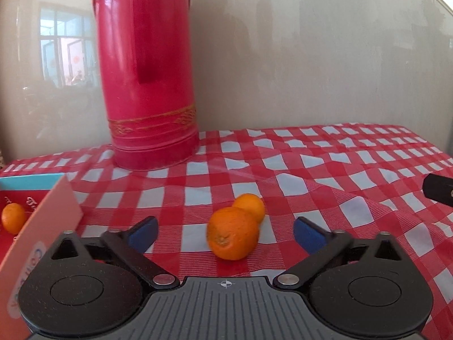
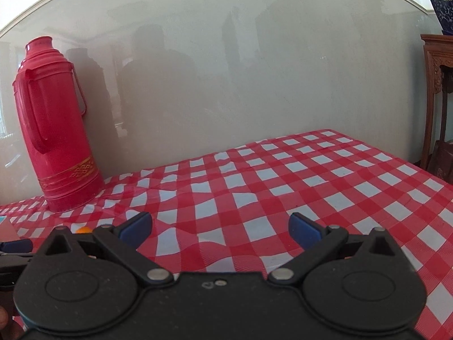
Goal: Organize fruits
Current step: 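Move the left gripper to the large orange and grasp it, then carry the large orange into the box and open the left gripper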
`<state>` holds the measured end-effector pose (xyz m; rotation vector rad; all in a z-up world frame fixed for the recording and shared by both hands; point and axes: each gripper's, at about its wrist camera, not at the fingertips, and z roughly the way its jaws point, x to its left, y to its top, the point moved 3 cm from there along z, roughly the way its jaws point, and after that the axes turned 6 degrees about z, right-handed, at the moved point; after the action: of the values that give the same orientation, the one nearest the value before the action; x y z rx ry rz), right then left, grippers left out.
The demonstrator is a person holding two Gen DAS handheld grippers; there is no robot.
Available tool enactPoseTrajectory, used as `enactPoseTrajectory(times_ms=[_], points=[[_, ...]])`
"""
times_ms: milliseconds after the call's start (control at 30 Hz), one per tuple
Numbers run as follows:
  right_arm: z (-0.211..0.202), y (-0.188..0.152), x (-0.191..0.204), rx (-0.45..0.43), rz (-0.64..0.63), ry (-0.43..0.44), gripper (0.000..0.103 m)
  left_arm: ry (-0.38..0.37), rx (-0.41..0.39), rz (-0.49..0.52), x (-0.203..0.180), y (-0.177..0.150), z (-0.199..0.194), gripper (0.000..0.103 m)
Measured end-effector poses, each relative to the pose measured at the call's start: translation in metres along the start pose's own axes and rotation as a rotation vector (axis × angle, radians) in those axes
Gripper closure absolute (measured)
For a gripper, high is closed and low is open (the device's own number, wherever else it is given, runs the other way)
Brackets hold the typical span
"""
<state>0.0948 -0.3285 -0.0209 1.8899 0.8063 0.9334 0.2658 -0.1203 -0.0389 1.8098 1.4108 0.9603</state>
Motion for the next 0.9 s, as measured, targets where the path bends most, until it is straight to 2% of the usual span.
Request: enactPoseTrajectory(times_ms=[33, 67, 100, 133, 333, 567, 900], points=[[0.003, 0.0, -0.001, 0.006, -0.003, -0.001, 0.006, -0.002, 0.023, 0.008, -0.002, 0.0, 0.004, 0.03], [0.005, 0.0, -0.003, 0.011, -0.006, -0.005, 0.006, -0.005, 0.043, 0.012, -0.003, -0.001, 0.008, 0.038], [0.007, 0.0, -0.004, 0.016, -0.008, -0.011, 0.006, -0.009, 0.063, 0.01, -0.004, -0.002, 0.012, 0.059], [0.009, 0.0, -0.006, 0.023, -0.005, -0.015, 0.006, -0.019, 0.074, 0.005, -0.003, -0.002, 0.014, 0.061], [0.014, 0.002, -0.018, 0.048, 0.054, -0.022, 0.006, -0.033, 0.059, 0.006, -0.004, -0.001, 0.005, 0.061], [0.013, -0.002, -0.015, 0.063, 0.074, -0.012, 0.006, -0.039, 0.015, 0.017, 0.009, 0.003, -0.031, 0.061], [0.007, -0.017, 0.006, 0.094, 0.012, -0.01, 0.006, 0.035, -0.056, -0.022, 0.066, -0.001, -0.087, 0.061]])
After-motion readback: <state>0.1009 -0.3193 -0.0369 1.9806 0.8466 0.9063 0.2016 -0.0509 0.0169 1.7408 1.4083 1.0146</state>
